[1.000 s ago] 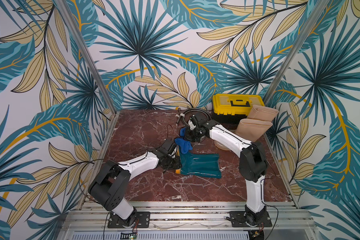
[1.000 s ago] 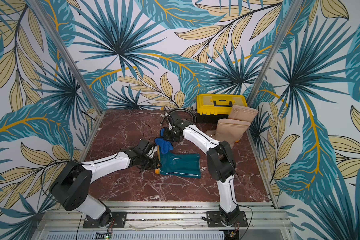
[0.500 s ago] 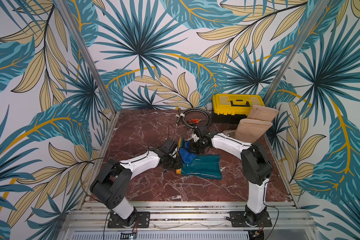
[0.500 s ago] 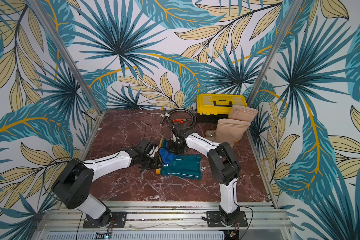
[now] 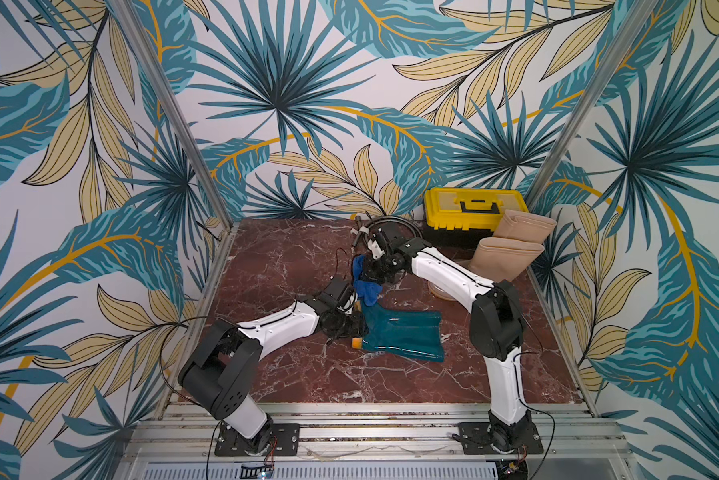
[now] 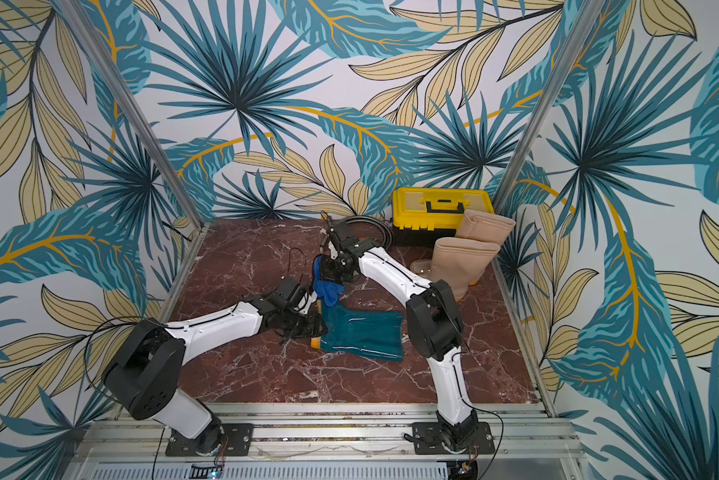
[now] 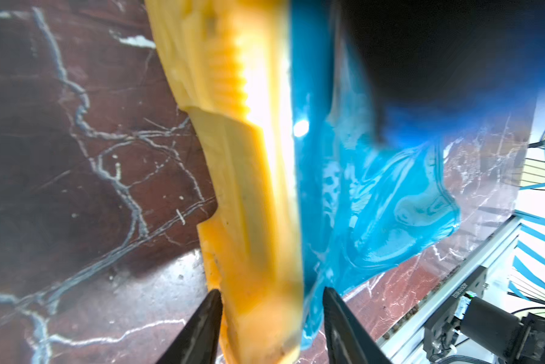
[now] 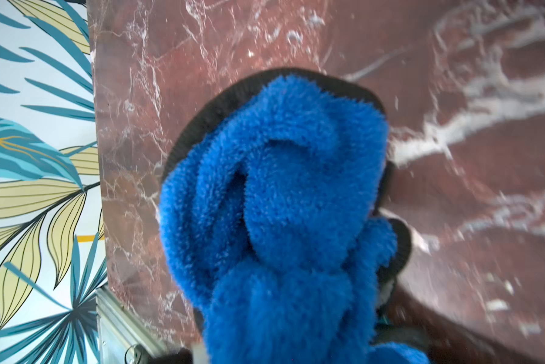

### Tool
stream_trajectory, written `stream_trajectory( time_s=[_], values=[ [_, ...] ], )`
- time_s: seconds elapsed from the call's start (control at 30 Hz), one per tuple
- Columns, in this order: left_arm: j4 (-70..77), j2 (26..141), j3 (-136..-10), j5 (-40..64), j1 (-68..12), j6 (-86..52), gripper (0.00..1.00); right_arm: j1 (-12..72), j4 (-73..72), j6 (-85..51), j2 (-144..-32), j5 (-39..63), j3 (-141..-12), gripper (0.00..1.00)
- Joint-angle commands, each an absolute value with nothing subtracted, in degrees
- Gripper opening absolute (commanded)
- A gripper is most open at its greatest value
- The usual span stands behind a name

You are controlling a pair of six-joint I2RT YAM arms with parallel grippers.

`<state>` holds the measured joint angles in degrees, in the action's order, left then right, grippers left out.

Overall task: Wipe the rubber boots with a cloth
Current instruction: Wipe the dirt off the rubber boot.

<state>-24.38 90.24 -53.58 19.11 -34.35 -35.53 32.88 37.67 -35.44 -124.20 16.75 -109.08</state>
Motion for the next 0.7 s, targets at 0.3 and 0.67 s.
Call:
stream_trajectory(
  time_s=[0.3,0.67],
  values=[
    [-27.70,78.66,-49.28,9.08,-34.37,-36.94,0.56,36.69,32.93,-37.42,-108.24,19.28,-79.86,0.00],
    [-27.70,76.38,-47.64,6.92,-33.73,-37.96,0.59,41.18,33.00,-39.29,-99.94,15.80,-68.01,0.00]
  ],
)
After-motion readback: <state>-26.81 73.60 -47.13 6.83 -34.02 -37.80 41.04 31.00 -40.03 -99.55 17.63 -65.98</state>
